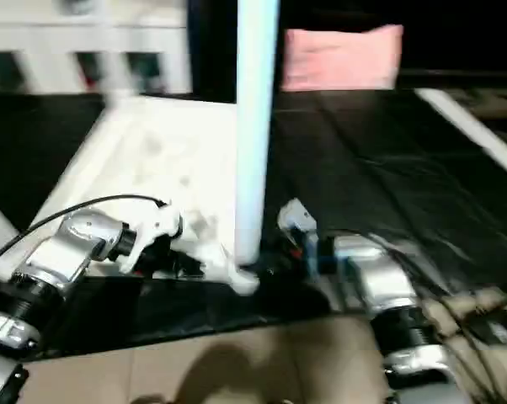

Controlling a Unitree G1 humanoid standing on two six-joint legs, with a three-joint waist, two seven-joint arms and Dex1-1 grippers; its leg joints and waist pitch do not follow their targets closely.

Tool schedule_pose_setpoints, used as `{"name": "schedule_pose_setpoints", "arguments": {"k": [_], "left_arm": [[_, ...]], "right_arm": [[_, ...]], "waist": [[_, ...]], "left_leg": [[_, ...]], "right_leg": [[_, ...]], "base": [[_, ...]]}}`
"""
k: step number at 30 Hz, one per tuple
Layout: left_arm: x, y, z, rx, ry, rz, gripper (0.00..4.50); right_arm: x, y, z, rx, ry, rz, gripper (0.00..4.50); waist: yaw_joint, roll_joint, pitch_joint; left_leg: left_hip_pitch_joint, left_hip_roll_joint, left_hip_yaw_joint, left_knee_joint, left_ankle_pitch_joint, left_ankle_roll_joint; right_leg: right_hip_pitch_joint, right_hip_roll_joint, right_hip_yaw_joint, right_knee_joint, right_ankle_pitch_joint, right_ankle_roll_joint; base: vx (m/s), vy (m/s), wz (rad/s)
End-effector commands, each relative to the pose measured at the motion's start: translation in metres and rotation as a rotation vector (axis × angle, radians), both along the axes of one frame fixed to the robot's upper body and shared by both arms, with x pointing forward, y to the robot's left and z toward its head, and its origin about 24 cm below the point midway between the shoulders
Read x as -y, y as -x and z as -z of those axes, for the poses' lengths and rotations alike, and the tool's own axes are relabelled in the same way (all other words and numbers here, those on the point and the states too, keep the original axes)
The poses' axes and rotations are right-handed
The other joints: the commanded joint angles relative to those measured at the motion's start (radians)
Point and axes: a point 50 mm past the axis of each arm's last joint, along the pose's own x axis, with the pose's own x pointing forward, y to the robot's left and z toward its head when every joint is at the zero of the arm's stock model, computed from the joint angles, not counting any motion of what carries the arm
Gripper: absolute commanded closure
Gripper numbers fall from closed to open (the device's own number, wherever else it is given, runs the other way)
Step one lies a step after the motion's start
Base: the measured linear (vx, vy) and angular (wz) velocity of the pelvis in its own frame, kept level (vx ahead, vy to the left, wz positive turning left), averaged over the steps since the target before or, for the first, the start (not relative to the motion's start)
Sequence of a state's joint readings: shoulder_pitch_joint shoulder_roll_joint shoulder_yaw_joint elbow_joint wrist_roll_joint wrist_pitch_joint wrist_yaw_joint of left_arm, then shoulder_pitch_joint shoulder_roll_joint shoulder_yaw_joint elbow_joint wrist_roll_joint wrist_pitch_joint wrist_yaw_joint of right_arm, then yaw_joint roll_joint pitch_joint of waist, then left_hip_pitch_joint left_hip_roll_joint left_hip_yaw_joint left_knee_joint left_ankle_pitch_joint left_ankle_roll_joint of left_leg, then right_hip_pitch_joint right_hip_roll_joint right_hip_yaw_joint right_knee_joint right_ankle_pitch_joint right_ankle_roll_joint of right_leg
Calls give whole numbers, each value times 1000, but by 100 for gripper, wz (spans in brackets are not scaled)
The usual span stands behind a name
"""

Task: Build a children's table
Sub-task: Rotate leg to tighten

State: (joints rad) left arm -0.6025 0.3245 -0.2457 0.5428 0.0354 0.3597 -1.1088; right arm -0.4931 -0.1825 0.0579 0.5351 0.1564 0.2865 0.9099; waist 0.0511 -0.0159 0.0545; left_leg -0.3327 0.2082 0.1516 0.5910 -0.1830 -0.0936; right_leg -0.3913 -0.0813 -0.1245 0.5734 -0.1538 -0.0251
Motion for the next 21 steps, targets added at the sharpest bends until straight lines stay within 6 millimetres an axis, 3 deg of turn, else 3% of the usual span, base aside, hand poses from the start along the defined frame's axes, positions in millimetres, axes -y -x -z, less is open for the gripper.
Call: {"name": "schedule_pose_setpoints", "arguments": {"k": [1,2,3,4,5,6,7,8,9,10,11,12,14,15,16,18,20,21], "left_arm": [[39,-11,-18,79,97,-57,450],[46,-14,-19,83,110,-95,450],[55,-16,-22,92,123,-134,450],[61,-18,-24,97,131,-156,450],[64,-18,-25,100,134,-168,450],[68,-19,-26,104,137,-179,450],[70,-20,-27,107,138,-187,450],[71,-21,-28,127,123,-199,450],[71,-21,-28,127,123,-199,450],[71,-21,-28,134,116,-201,450],[69,-21,-27,135,106,-198,450],[64,-20,-25,139,89,-194,450],[59,-20,-24,149,74,-190,450],[59,-20,-24,149,74,-190,450],[53,-19,-22,150,59,-183,450],[45,-19,-19,145,35,-179,450],[36,-18,-17,153,4,-165,450],[35,-18,-17,154,2,-163,450]], "right_arm": [[-49,9,20,-136,-5,-31,241],[-59,7,19,-141,-7,7,241],[-72,4,17,-144,-6,48,241],[-81,2,16,-146,-5,72,241],[-86,1,15,-143,3,85,242],[-92,0,14,-139,11,98,242],[-95,-1,13,-135,25,102,242],[-99,-2,13,-126,43,115,242],[-99,-2,13,-126,43,115,242],[-100,-3,12,-121,49,119,242],[-98,-3,12,-110,44,121,242],[-92,-4,11,-97,27,132,192],[-85,-5,11,-104,2,148,179],[-85,-5,11,-104,2,148,176],[-76,-5,11,-102,-5,168,156],[-66,-6,11,-88,-3,185,143],[-52,-7,8,-60,-8,194,125],[-51,-7,8,-58,-9,195,125]], "waist": [[-13,14,-51],[-29,29,-46],[-49,35,-44],[-48,43,-38],[-24,54,-37],[-35,18,-28],[-34,-7,-24],[-44,-46,-1],[-49,-16,-35],[-40,-1,-51],[-36,8,-61],[-29,24,-72],[-33,15,-62],[-35,15,-58],[-39,13,-58],[-40,10,-62],[-35,7,-67],[-35,7,-67]], "left_leg": [[1,12,-14,-70,-424,-13],[0,26,-28,-81,-505,-10],[-9,48,-45,-100,-603,-6],[-22,69,-53,-127,-680,-6],[-43,113,-57,-189,-799,-11],[-1,89,-20,-186,-822,-3],[39,34,-15,-120,-766,-23],[149,-87,38,135,-415,-5],[31,-44,9,63,-317,37],[-10,-14,-8,7,-289,43],[-11,12,-33,-31,-275,35],[9,23,-35,-50,-214,33],[-8,27,-32,-62,-159,41],[-2,25,-27,-64,-197,41],[11,16,-19,-61,-276,37],[-1,20,-17,-64,-252,48],[-4,20,-12,-62,-182,66],[-4,20,-12,-62,-182,66]], "right_leg": [[45,-71,4,-128,-708,6],[58,-62,-26,-134,-673,10],[79,-62,-37,-109,-589,3],[96,-55,-32,-73,-533,-8],[118,-47,18,68,-320,-51],[70,-39,50,61,-299,-71],[19,-46,46,-46,-562,-40],[-141,-61,-40,-251,-1162,110],[28,-153,-2,-186,-1116,123],[97,-164,5,-148,-970,110],[81,-118,-14,-114,-733,106],[71,-113,-8,-102,-496,26],[67,-100,0,-79,-318,-81],[60,-94,1,-82,-347,-96],[50,-95,3,-94,-442,-108],[56,-96,9,-89,-426,-111],[56,-95,20,-77,-357,-133],[56,-95,20,-77,-357,-133]], "base": [[-49,54,-19],[-49,54,-19],[-44,39,-18],[0,0,0],[0,0,0],[0,0,0],[25,-91,16],[25,-91,16],[79,-31,-23],[98,62,-41],[98,62,-41],[0,0,0],[0,0,0],[0,0,0],[0,0,0],[0,0,0],[0,0,0],[0,0,0]]}}
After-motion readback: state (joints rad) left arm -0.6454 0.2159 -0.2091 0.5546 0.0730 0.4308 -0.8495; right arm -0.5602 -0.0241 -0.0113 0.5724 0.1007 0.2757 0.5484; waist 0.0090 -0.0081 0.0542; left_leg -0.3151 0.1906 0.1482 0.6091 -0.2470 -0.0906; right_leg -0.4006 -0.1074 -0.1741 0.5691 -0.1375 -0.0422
